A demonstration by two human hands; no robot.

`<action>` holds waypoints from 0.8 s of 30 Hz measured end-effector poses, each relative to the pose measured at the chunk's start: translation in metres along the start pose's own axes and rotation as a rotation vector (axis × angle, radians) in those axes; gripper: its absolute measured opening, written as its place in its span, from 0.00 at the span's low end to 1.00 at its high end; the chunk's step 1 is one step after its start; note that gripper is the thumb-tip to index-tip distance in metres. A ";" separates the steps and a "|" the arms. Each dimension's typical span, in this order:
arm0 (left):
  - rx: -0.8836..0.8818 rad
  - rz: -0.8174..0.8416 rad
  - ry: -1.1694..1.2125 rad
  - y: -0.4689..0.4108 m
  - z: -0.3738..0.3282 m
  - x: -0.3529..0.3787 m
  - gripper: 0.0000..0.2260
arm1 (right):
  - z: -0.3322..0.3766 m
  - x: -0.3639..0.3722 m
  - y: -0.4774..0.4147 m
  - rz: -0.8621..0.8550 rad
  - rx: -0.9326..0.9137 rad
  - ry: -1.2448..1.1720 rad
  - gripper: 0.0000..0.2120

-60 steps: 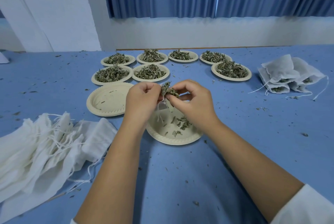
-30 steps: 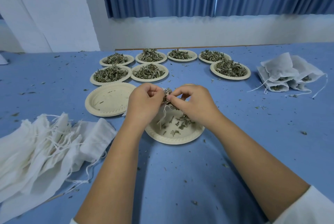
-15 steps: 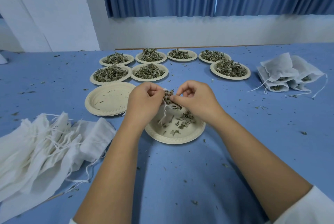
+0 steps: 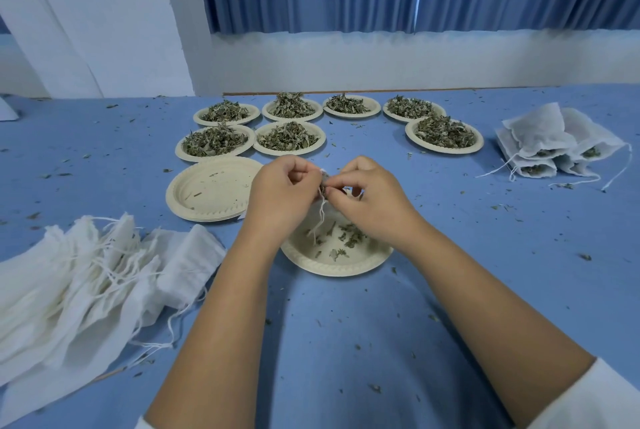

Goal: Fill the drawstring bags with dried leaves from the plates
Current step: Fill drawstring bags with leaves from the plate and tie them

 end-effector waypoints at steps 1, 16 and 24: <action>0.016 0.015 -0.010 0.001 -0.002 0.001 0.05 | 0.000 0.005 0.002 0.044 -0.009 0.037 0.08; -0.050 0.054 0.043 0.001 0.001 0.002 0.05 | -0.003 -0.009 0.000 -0.067 0.077 -0.109 0.07; -0.017 0.042 -0.033 0.000 0.000 0.003 0.05 | -0.009 0.001 0.002 -0.007 0.232 -0.303 0.09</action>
Point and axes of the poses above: each hand's wrist, its own y-axis away from the middle knuckle, its own x-axis out of the palm, z = x × y, the point moved 8 cm from there along -y, towards the middle knuckle, and after that the axes turned 7 degrees about -z, right-handed, at the moved point
